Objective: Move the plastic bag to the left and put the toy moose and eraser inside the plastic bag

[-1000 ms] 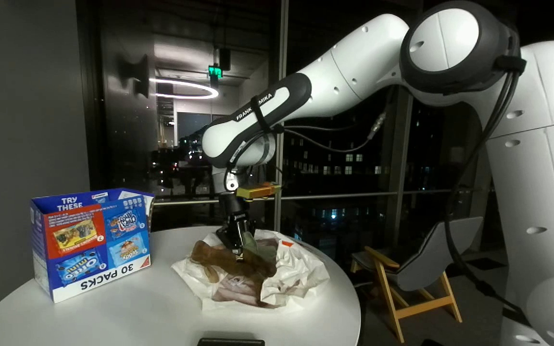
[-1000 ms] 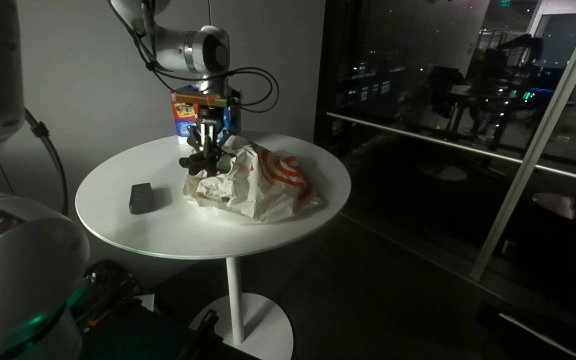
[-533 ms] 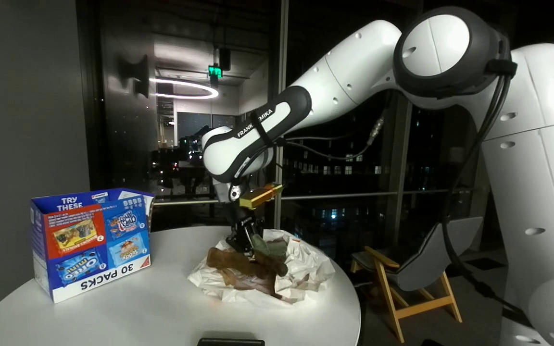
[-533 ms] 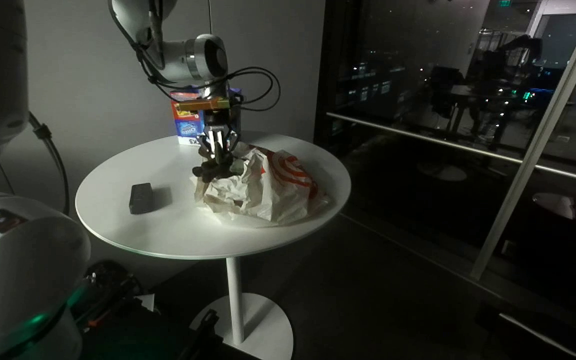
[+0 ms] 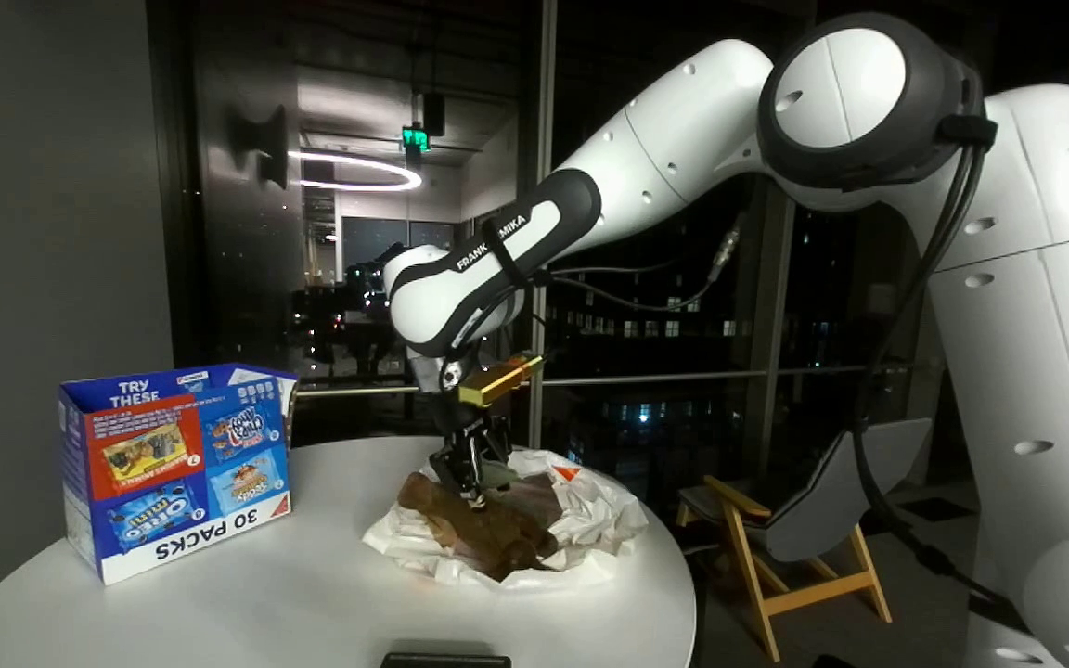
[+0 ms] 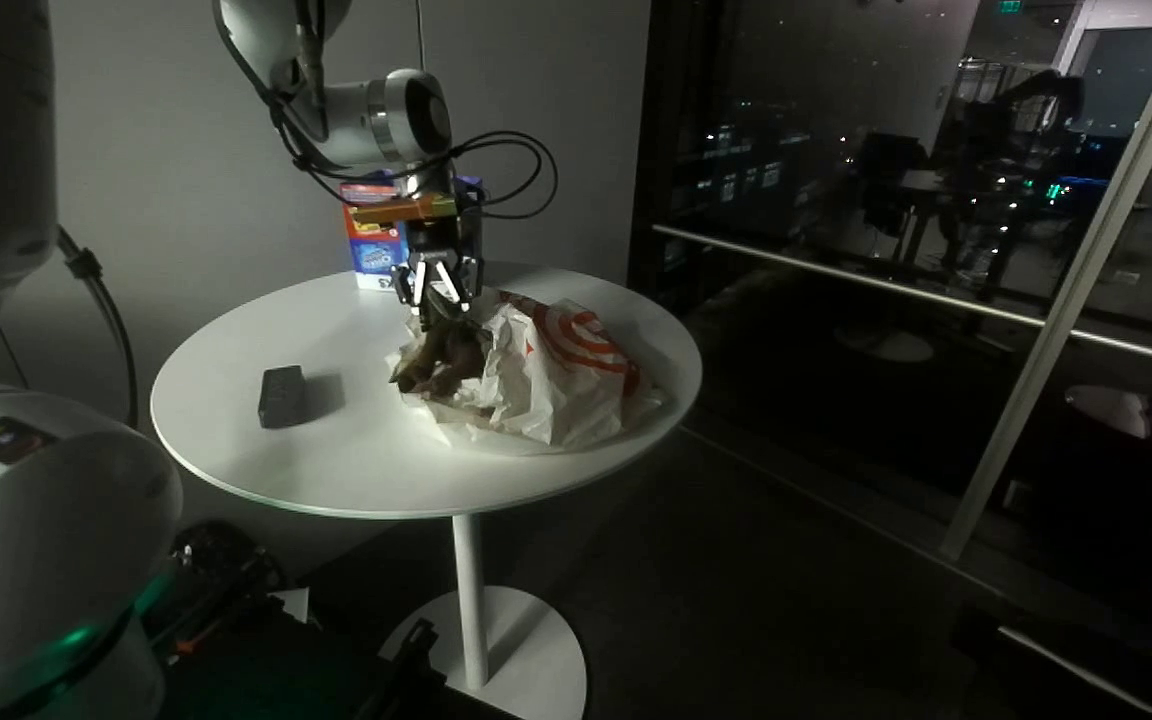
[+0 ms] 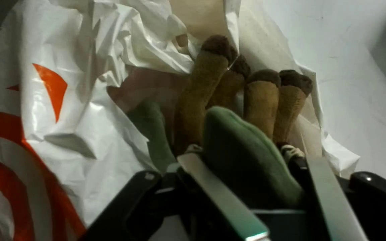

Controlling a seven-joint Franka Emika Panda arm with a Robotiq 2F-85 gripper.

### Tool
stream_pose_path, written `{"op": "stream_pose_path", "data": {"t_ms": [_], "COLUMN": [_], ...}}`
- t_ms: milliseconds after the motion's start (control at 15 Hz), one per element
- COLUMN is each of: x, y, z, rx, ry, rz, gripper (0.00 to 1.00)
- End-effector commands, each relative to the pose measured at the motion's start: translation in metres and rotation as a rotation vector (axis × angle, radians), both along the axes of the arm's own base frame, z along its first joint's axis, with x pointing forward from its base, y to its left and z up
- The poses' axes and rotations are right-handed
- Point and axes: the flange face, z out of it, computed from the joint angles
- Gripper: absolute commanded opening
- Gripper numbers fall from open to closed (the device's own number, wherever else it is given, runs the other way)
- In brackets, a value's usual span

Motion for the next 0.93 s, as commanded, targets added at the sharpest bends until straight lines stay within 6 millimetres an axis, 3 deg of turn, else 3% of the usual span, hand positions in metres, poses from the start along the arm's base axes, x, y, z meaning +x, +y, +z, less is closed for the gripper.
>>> {"op": "stream_pose_path", "data": {"t_ms": [0,133,400,533,867], "x": [-0.001,-0.007,-0.027,-0.038,-0.069], "y": [0.004,0.010,0.025,0.035,0.072], "z": [0.018,0.031,0.061,0.067,0.026], "rx": [0.060,0.127,0.303,0.365,0.510], "ry": [-0.002,0.006,0.071,0.121,0.212], "rz": [0.021,0.063,0.189,0.272,0.484], "gripper": [0.92,1.00,1.00,1.00,1.00]}}
